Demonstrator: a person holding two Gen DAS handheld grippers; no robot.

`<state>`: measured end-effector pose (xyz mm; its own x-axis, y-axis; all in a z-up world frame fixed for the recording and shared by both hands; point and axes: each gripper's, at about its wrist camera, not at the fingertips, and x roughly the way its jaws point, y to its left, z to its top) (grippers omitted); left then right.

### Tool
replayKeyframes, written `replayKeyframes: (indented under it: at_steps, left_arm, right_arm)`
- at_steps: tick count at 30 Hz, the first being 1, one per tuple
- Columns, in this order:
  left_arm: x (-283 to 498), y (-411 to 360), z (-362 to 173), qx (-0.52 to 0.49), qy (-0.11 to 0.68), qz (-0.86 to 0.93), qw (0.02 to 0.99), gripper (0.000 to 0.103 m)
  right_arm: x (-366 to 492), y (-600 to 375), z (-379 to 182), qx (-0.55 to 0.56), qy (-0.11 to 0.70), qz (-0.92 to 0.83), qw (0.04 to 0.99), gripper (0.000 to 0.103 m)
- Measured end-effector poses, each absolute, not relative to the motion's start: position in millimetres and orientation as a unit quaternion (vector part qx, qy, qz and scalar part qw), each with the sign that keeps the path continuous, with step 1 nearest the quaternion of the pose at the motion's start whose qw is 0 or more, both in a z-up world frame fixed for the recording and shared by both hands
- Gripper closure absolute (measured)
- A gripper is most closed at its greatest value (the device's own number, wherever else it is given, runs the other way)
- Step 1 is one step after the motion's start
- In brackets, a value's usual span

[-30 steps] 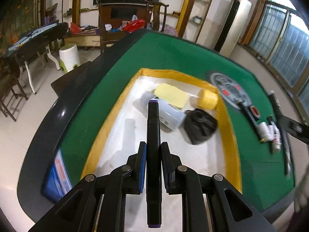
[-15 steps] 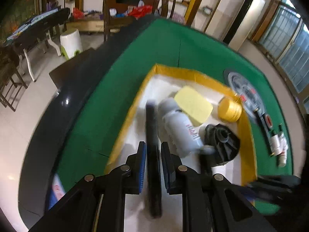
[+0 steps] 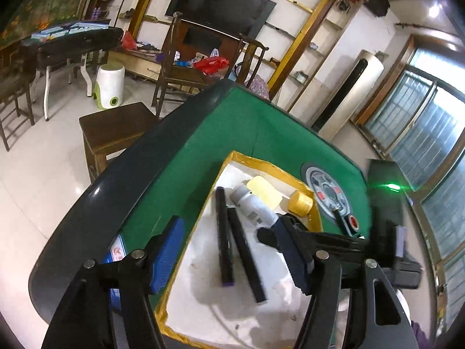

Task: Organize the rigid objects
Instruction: 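Move both tools back toward the remaining items on the table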

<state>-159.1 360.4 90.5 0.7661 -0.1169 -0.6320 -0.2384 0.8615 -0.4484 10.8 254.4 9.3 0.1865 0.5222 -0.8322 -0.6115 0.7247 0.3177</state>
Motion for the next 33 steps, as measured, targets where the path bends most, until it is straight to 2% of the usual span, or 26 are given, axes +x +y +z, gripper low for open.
replayKeyframes:
  at_steps: [1, 3, 5, 7, 8, 9, 11, 22, 28, 33]
  left_arm:
    - [-162, 359, 92, -0.264, 0.334, 0.034, 0.904, 0.034]
    - [-169, 352, 98, -0.273, 0.317, 0.031, 0.908, 0.034]
    - [-175, 336, 107, -0.274, 0.301, 0.013, 0.913, 0.034]
    - [-174, 320, 113, -0.266, 0.296, -0.007, 0.917, 0.034]
    - [-172, 305, 118, -0.259, 0.297, -0.026, 0.919, 0.031]
    - [-169, 294, 120, -0.254, 0.300, -0.037, 0.919, 0.029]
    - [-161, 267, 121, -0.241, 0.313, -0.063, 0.917, 0.027]
    - [-108, 141, 95, -0.156, 0.416, -0.116, 0.888, 0.027]
    - [-64, 98, 67, -0.137, 0.444, -0.079, 0.882, 0.027]
    - [-5, 65, 45, -0.121, 0.465, -0.051, 0.876, 0.027]
  right_arm:
    - [6, 246, 19, -0.048, 0.504, 0.366, 0.781, 0.066]
    - [-5, 221, 41, -0.059, 0.460, 0.352, 0.813, 0.051]
    - [-18, 181, 66, -0.066, 0.402, 0.320, 0.855, 0.044]
    - [-27, 143, 84, -0.065, 0.344, 0.280, 0.894, 0.030]
    - [-30, 119, 91, -0.063, 0.311, 0.247, 0.916, 0.014]
    - [-33, 90, 96, -0.054, 0.278, 0.208, 0.936, 0.002]
    - [-29, 34, 99, -0.019, 0.250, 0.123, 0.960, 0.002]
    - [30, -179, 29, 0.140, 0.330, -0.032, 0.933, 0.002]
    - [39, -227, 0, 0.221, 0.345, -0.042, 0.911, 0.002]
    - [40, -224, -3, 0.218, 0.355, -0.029, 0.909, 0.002]
